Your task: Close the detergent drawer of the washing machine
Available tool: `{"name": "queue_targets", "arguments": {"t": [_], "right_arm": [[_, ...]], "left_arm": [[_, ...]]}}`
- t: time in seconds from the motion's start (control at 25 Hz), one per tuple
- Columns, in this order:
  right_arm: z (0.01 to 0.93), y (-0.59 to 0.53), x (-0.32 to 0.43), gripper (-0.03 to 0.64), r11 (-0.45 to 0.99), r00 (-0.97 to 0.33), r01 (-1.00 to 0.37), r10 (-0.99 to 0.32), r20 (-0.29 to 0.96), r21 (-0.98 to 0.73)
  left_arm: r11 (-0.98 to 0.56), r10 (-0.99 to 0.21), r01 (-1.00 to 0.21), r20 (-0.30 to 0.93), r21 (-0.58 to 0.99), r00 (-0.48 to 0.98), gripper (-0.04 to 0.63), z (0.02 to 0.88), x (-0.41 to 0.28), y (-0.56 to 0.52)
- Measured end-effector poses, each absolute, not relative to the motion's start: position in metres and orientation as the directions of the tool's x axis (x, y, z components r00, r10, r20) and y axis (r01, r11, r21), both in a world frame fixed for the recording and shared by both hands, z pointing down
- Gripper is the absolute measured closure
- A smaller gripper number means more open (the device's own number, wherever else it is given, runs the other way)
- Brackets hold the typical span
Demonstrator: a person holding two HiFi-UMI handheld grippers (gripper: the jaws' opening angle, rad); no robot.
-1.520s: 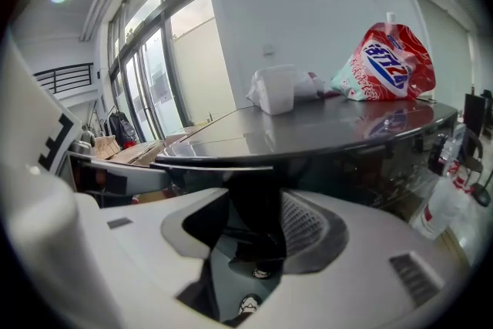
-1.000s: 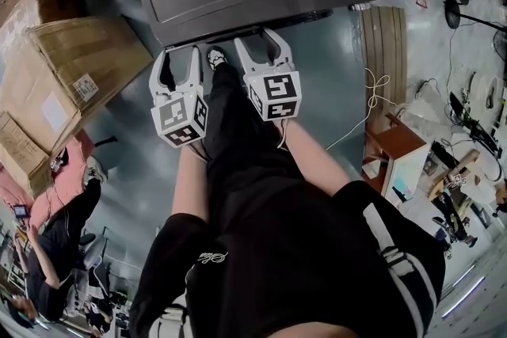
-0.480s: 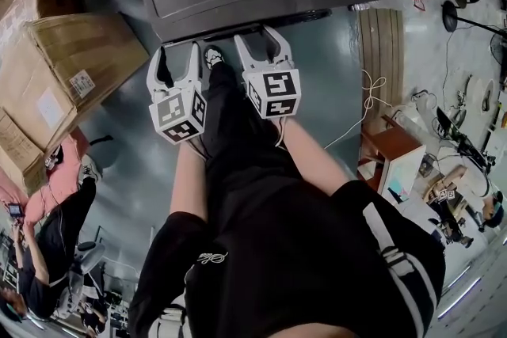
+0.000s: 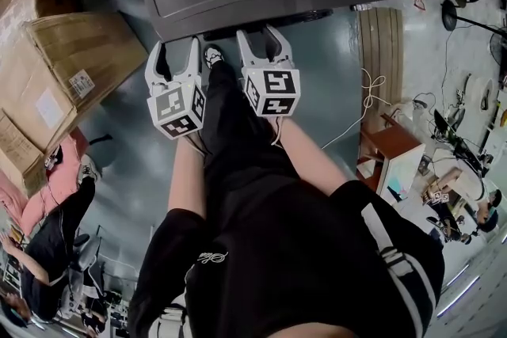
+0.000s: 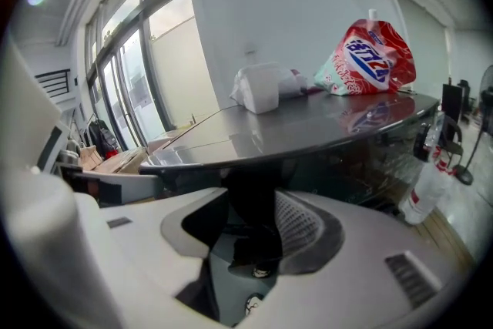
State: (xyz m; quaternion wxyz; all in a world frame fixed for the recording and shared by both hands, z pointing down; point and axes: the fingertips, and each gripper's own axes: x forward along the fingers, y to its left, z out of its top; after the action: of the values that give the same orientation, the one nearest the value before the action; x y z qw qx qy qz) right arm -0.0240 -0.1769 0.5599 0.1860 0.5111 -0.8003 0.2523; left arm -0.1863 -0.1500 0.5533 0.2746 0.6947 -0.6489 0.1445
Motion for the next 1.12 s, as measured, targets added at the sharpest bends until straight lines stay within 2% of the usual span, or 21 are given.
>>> {"name": "queue_targets", "arguments": {"t": [0.28, 0.36, 0.48, 0.72, 0.88, 1.12], "right_arm": [[0.563, -0.177, -0.024, 0.430, 0.366, -0.383, -0.919, -0.745, 0.546, -0.145], [0.564, -0.174, -0.026, 0.425, 0.404, -0.401, -0.907, -0.734, 0.548, -0.123], [0.571, -0.164, -0.028, 0.423, 0.461, -0.445, -0.878, -0.685, 0.577, -0.128], [0.567, -0.143, -0.020, 0.446, 0.533, -0.491, -0.839, -0.655, 0.574, -0.110], [0.558, -0.128, -0.018, 0.483, 0.568, -0.516, -0.817, -0.647, 0.562, -0.097], [0.534, -0.110, -0.017, 0.562, 0.625, -0.551, -0.779, -0.644, 0.531, -0.052]], "left_arm": [[-0.048, -0.828, -0.981, 0.542, 0.188, 0.144, 0.293, 0.555, -0.187, -0.152], [-0.043, -0.831, -0.983, 0.540, 0.177, 0.134, 0.301, 0.555, -0.189, -0.149], [-0.040, -0.826, -0.986, 0.550, 0.163, 0.125, 0.352, 0.556, -0.192, -0.141], [-0.100, -0.814, -0.985, 0.557, 0.142, 0.163, 0.362, 0.552, -0.173, -0.118], [-0.117, -0.810, -0.983, 0.559, 0.140, 0.176, 0.385, 0.548, -0.161, -0.099], [-0.137, -0.820, -0.982, 0.541, 0.129, 0.186, 0.477, 0.534, -0.142, -0.078]]}}
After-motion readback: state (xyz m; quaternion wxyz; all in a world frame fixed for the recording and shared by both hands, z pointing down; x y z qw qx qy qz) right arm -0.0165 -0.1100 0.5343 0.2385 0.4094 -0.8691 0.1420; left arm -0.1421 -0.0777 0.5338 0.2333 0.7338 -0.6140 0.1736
